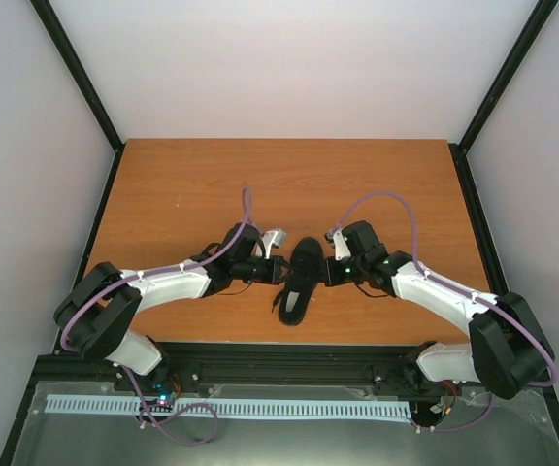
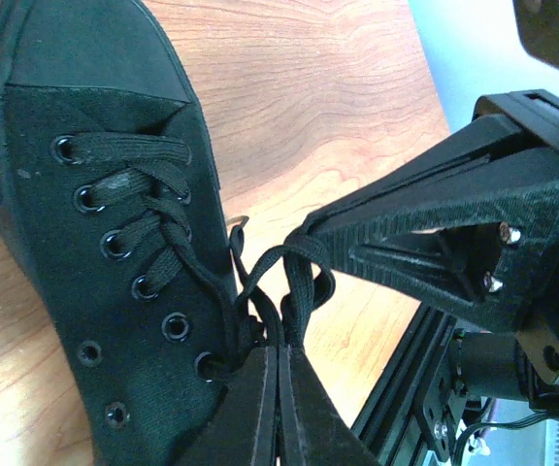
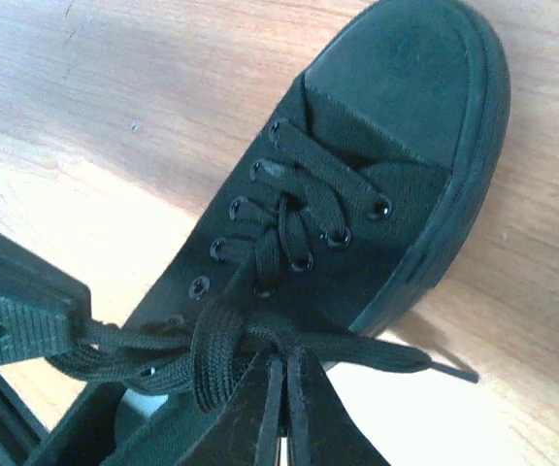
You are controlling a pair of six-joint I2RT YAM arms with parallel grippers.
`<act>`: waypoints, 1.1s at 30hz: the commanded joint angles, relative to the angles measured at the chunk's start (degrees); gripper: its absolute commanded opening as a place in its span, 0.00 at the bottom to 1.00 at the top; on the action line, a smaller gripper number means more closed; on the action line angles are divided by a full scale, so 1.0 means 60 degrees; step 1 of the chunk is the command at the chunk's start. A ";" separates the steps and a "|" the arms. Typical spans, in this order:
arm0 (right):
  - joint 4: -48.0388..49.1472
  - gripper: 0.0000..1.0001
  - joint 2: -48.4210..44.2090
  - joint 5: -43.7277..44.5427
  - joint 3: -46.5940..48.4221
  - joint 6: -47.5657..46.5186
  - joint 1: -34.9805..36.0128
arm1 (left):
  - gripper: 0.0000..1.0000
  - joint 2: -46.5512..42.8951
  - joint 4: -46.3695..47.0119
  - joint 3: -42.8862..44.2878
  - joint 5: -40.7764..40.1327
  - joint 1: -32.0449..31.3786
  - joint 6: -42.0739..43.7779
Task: Tie the shoes
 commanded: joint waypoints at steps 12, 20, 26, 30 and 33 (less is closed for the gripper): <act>0.0532 0.03 0.1407 0.0108 0.0874 -0.0409 -0.0645 | 0.01 -0.0406 -0.0204 -0.0588 -0.0737 0.0362 0.0011; 0.0657 0.03 0.1783 -0.0141 0.0933 -0.0501 -0.1117 | 0.01 -0.0543 -0.0265 -0.1054 -0.1033 0.0692 -0.0079; 0.0601 0.03 0.1833 -0.0214 0.0898 -0.0596 -0.1378 | 0.01 -0.0647 -0.0390 -0.1252 -0.1350 0.0775 -0.0170; 0.0571 0.03 0.1727 -0.0250 0.0749 -0.0606 -0.1584 | 0.01 -0.0867 -0.0552 -0.1446 -0.1623 0.0876 -0.0255; 0.0548 0.03 0.1633 -0.0285 0.0645 -0.0620 -0.1716 | 0.01 -0.0977 -0.0649 -0.1560 -0.1803 0.0936 -0.0327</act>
